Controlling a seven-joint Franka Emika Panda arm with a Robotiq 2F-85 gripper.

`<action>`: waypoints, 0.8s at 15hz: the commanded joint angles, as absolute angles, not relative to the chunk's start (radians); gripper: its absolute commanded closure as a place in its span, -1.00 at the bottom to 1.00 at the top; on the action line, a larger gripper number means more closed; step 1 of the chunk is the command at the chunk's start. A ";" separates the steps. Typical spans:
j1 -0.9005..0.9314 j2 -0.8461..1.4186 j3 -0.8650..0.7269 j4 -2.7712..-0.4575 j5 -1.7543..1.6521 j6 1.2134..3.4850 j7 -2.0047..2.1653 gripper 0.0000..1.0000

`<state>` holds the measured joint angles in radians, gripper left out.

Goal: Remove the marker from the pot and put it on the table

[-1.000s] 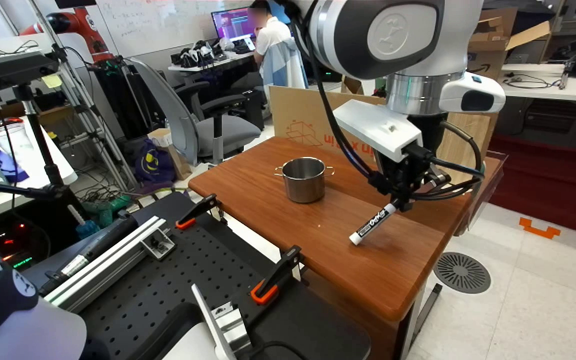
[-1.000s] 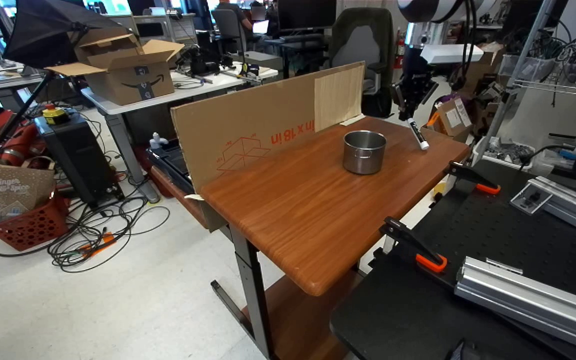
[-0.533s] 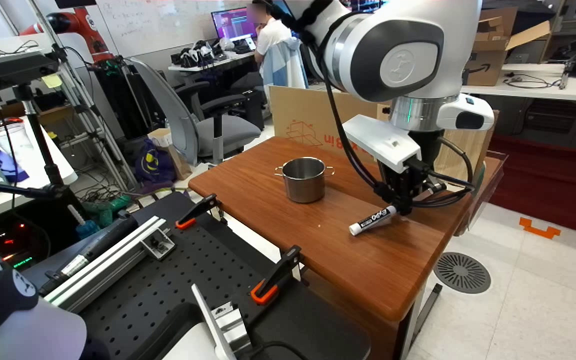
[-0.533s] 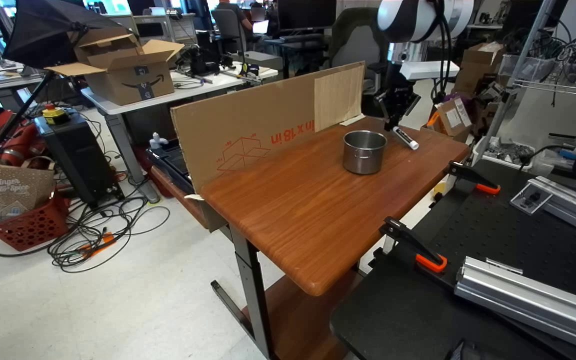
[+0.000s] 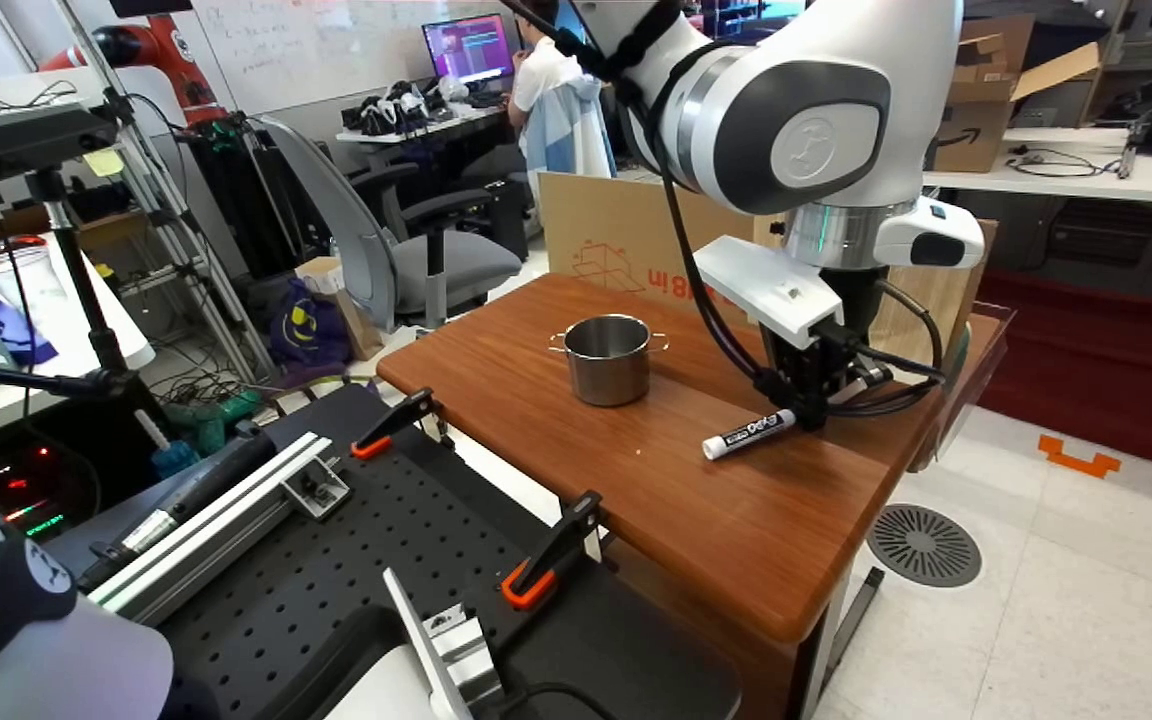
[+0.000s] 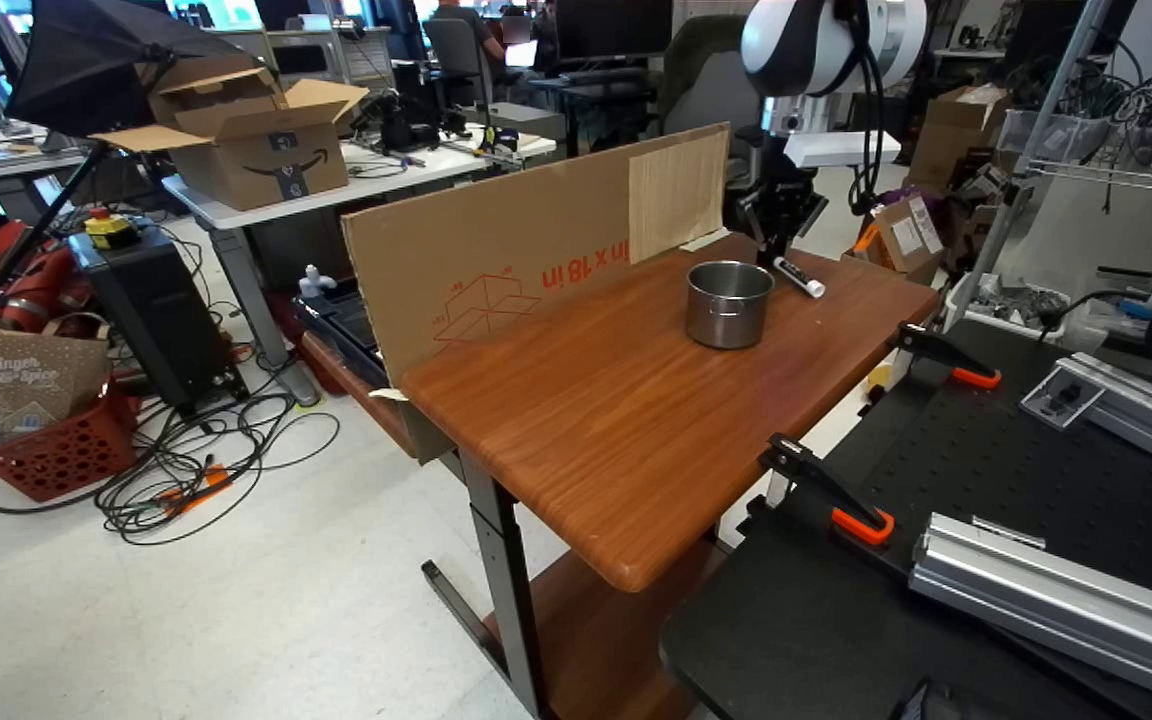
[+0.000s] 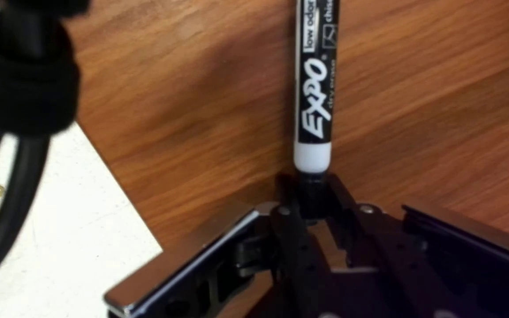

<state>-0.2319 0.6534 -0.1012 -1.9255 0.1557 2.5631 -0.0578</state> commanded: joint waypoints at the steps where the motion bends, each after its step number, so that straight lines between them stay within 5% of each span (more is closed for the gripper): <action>1: -0.247 0.683 -0.080 -1.888 0.167 2.549 -0.054 -0.05; 7: -0.257 0.685 -0.070 -1.884 0.174 2.548 -0.059 -0.94; 12: -0.266 0.681 -0.069 -1.884 0.177 2.547 -0.061 -1.00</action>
<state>-0.2430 0.6694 -0.0888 -1.9071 0.1558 2.5630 -0.0527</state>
